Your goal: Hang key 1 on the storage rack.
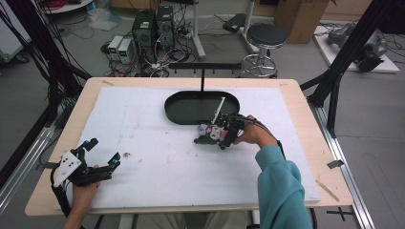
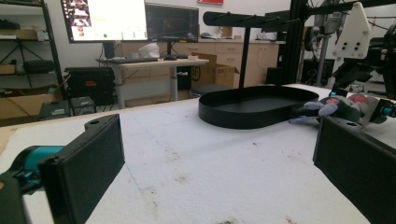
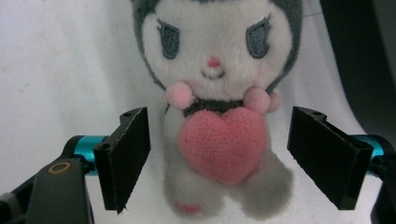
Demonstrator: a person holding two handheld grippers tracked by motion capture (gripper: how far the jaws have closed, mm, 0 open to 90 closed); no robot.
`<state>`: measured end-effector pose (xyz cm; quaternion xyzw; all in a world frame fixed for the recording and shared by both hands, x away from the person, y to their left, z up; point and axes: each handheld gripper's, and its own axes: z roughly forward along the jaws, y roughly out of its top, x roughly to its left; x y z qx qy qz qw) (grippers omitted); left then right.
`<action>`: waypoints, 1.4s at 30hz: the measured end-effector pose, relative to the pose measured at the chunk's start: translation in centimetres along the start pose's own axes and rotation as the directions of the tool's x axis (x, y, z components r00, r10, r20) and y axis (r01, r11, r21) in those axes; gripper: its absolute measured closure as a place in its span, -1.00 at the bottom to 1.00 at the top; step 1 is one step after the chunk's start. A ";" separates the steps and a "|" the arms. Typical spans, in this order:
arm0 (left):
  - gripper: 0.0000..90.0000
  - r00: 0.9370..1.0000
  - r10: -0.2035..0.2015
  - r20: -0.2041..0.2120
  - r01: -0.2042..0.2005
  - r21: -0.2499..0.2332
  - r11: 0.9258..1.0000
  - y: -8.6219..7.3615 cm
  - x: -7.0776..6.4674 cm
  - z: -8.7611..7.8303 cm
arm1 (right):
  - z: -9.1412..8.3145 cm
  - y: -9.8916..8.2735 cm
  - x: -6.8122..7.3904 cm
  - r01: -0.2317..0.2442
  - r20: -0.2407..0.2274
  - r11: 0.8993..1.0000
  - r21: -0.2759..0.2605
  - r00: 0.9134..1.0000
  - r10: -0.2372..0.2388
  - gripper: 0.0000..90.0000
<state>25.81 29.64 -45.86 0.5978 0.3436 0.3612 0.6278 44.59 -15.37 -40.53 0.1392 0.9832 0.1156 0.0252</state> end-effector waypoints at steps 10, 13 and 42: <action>-0.95 1.000 0.000 -0.002 0.000 -0.003 1.000 0.0 0.0 0.0 | 0.3 0.2 0.1 0.012 0.012 0.999 0.029 1.000 -0.013 -0.02; -0.95 1.000 -0.001 -0.001 0.001 -0.003 1.000 0.0 0.0 0.0 | 0.3 0.2 0.3 0.027 0.017 0.999 0.034 0.999 -0.028 0.10; -0.95 1.000 -0.006 -0.001 0.006 -0.003 1.000 0.0 0.0 0.0 | -3.0 -0.6 0.6 0.001 0.059 0.991 -0.132 0.998 0.007 0.20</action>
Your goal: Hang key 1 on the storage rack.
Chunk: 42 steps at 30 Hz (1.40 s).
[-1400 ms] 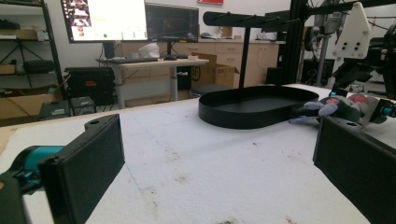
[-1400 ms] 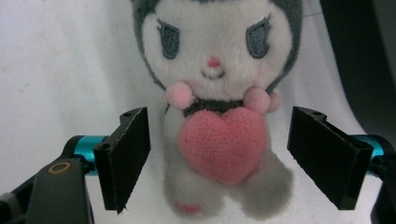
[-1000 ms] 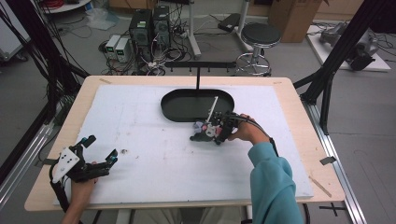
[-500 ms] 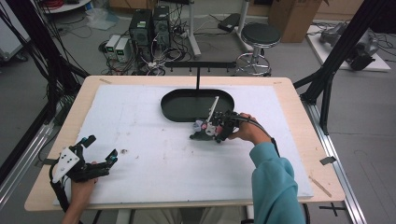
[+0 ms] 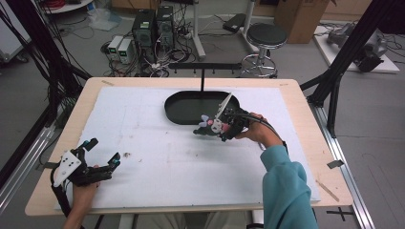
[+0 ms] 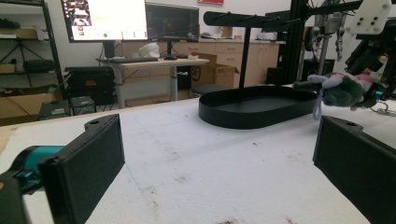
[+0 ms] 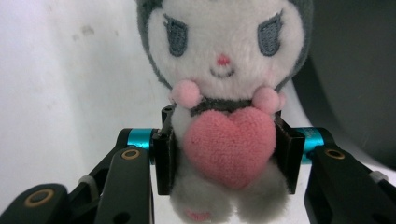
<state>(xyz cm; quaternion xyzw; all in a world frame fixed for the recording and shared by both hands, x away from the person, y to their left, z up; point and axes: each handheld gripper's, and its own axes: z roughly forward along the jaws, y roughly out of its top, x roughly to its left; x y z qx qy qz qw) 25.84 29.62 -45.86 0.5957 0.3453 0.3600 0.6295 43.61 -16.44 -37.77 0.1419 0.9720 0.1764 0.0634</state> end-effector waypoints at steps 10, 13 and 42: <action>-0.95 1.000 0.000 0.000 0.000 0.000 1.000 0.0 0.0 0.0 | -1.4 0.2 -0.1 -0.065 -0.022 0.989 -0.131 0.998 0.062 0.19; -0.95 1.000 0.004 0.001 -0.004 0.003 1.000 0.0 0.0 0.0 | -1.9 0.3 -0.1 -0.075 -0.009 0.984 -0.164 0.997 0.074 0.19; -0.95 1.000 0.005 -0.001 -0.005 0.003 1.000 0.0 0.0 0.0 | -4.6 2.7 -0.6 -0.222 0.103 0.877 -0.426 0.951 0.291 0.18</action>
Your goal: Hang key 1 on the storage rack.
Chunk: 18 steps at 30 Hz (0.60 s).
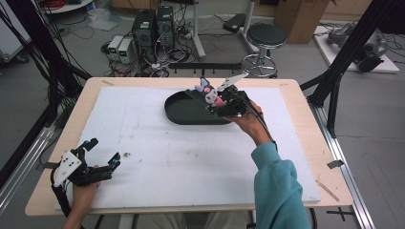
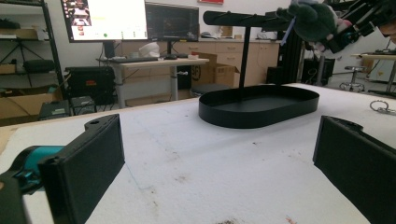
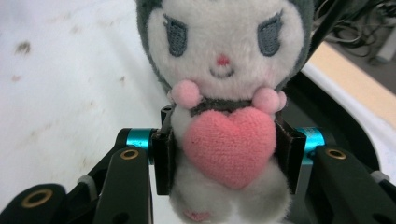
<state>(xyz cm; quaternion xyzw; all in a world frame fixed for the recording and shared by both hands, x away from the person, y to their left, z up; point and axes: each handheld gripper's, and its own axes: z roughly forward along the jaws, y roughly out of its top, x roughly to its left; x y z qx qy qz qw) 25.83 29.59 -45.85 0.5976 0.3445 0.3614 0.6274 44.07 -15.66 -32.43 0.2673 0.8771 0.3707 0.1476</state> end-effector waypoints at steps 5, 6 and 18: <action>-0.95 1.000 0.001 0.000 -0.001 0.000 1.000 0.0 0.0 0.0 | 0.0 0.6 0.1 -0.029 0.039 0.999 -0.044 0.999 0.031 0.18; -0.95 1.000 0.001 0.000 -0.001 0.000 1.000 0.0 0.0 0.0 | 0.0 0.7 0.1 -0.039 0.039 0.998 -0.050 0.998 0.041 0.18; -0.95 1.000 0.001 0.000 -0.001 0.001 1.000 0.0 0.0 0.0 | 0.8 1.7 0.2 -0.098 0.089 0.992 -0.081 0.990 0.105 0.18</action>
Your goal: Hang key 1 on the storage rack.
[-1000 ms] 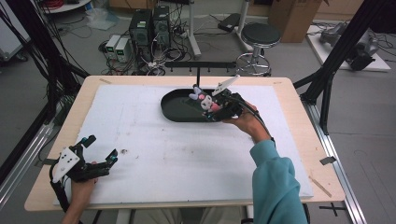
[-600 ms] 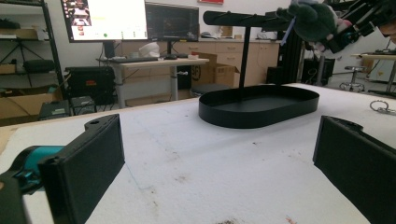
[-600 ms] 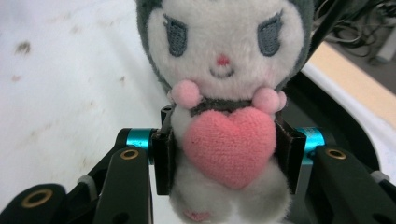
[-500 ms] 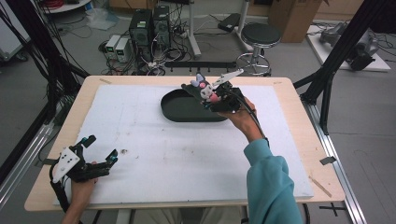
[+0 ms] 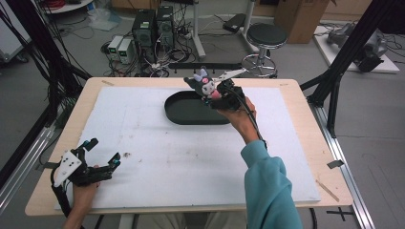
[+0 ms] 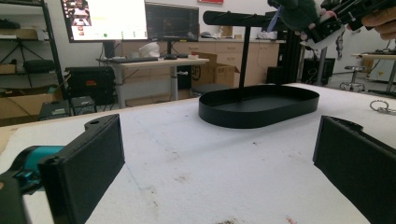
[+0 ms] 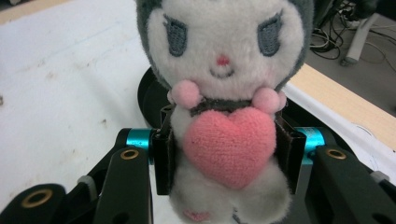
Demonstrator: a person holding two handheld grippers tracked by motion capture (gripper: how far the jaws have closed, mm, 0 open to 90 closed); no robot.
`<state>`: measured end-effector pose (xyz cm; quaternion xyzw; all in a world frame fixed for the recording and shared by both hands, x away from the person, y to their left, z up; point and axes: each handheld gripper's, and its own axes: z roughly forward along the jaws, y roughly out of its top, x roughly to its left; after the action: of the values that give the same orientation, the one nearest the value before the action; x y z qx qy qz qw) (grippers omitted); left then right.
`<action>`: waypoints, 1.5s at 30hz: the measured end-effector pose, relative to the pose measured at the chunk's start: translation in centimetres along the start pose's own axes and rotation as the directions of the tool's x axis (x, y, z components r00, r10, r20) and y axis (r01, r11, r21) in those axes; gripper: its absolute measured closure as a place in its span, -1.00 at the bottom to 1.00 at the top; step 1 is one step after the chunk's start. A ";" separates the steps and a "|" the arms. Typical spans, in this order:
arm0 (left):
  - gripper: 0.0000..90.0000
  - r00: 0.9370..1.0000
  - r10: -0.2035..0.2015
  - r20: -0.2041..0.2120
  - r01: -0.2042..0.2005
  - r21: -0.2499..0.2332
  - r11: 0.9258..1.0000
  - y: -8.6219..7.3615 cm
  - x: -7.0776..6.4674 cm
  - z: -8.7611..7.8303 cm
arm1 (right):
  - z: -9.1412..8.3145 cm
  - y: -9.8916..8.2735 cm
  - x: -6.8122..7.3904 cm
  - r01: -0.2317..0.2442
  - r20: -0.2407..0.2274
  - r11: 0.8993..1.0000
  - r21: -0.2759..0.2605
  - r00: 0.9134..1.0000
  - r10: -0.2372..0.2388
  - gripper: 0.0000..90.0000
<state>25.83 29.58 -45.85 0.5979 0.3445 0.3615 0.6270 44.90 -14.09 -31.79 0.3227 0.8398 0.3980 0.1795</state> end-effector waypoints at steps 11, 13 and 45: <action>-0.95 1.000 0.004 -0.001 -0.004 0.000 1.000 0.0 0.0 0.1 | 1.0 1.2 0.3 -0.061 0.061 0.998 -0.004 0.996 0.061 0.18; -0.95 1.000 0.003 -0.001 -0.003 0.000 1.000 0.0 0.0 0.1 | 1.2 1.4 0.4 -0.072 0.071 0.997 -0.011 0.995 0.073 0.18; -0.95 1.000 0.002 -0.001 -0.002 0.004 1.000 0.0 0.0 0.1 | 2.2 2.3 0.2 -0.173 0.130 0.982 -0.079 0.975 0.183 0.18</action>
<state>25.90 29.54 -45.83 0.5994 0.3450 0.3619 0.6251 46.87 -11.61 -31.32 0.4169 0.7793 0.4176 0.2109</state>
